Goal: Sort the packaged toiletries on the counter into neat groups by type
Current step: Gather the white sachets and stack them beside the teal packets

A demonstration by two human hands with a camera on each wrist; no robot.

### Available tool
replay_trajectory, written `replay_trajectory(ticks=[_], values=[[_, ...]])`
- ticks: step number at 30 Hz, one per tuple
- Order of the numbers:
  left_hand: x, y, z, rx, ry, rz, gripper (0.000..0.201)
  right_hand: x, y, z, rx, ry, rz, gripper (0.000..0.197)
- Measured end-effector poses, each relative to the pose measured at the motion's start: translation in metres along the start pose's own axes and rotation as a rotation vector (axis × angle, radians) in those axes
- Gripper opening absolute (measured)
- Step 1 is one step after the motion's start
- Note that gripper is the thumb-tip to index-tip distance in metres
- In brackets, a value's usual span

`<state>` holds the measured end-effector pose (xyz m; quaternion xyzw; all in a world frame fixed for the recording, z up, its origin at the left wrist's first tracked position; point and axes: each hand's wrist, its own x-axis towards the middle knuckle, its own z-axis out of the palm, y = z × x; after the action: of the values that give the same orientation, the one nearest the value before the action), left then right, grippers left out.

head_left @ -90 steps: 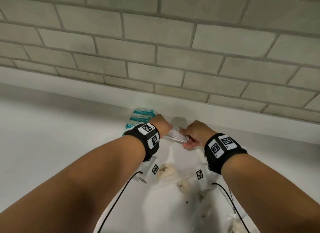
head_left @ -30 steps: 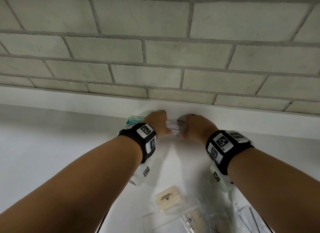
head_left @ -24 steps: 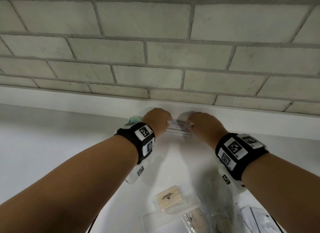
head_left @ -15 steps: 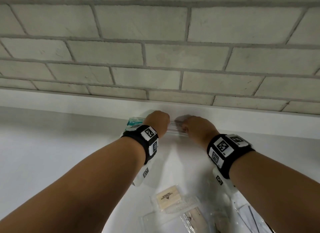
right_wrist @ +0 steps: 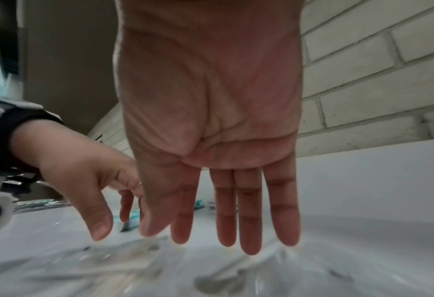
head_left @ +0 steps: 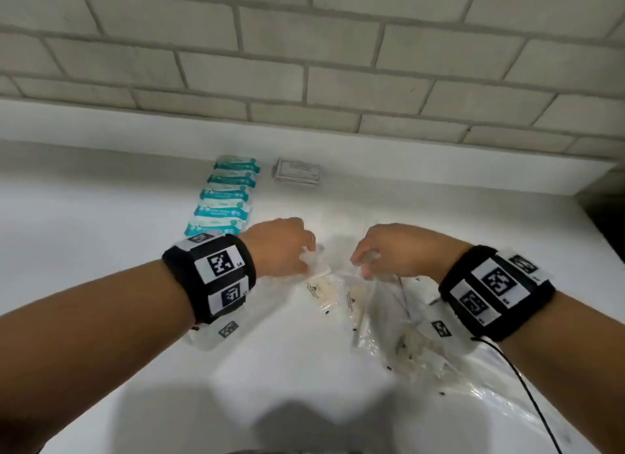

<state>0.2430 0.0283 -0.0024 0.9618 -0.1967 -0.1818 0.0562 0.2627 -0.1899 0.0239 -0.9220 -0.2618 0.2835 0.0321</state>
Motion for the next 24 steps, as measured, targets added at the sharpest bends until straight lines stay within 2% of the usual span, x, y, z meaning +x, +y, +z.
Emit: replay_trajectory(ticks=[2,4,7,9,11,14,17,19,21,24], values=[[-0.021,0.004,0.019,0.012,-0.076,-0.014,0.048,-0.024,0.001,0.020,-0.014,-0.082,-0.006,0.022],[-0.042,0.006,0.030,0.008,-0.083,-0.031,0.052,-0.046,0.010,0.031,0.036,-0.059,0.041,0.036],[-0.068,0.011,0.036,-0.009,-0.082,-0.054,0.040,-0.076,0.026,0.037,0.213,0.144,0.102,0.029],[-0.076,0.020,0.035,0.029,-0.047,-0.048,0.030,-0.091,0.037,0.040,0.202,0.247,0.159,0.026],[-0.075,0.035,0.035,0.026,0.031,-0.019,0.028,-0.103,0.046,0.048,0.147,0.217,0.228,0.026],[-0.059,0.069,0.037,-0.037,0.117,0.087,0.035,-0.120,0.050,0.073,0.057,0.077,0.289,0.036],[-0.042,0.111,0.047,-0.006,0.016,0.222,0.051,-0.136,0.049,0.101,-0.020,0.072,0.270,0.055],[-0.037,0.129,0.055,0.137,-0.095,0.232,0.059,-0.145,0.058,0.110,-0.031,0.140,0.281,0.051],[-0.038,0.137,0.060,0.261,-0.137,0.186,0.059,-0.155,0.077,0.113,-0.013,0.191,0.352,0.041],[-0.039,0.142,0.057,0.339,-0.015,0.127,0.048,-0.170,0.108,0.116,0.032,0.189,0.438,0.036]])
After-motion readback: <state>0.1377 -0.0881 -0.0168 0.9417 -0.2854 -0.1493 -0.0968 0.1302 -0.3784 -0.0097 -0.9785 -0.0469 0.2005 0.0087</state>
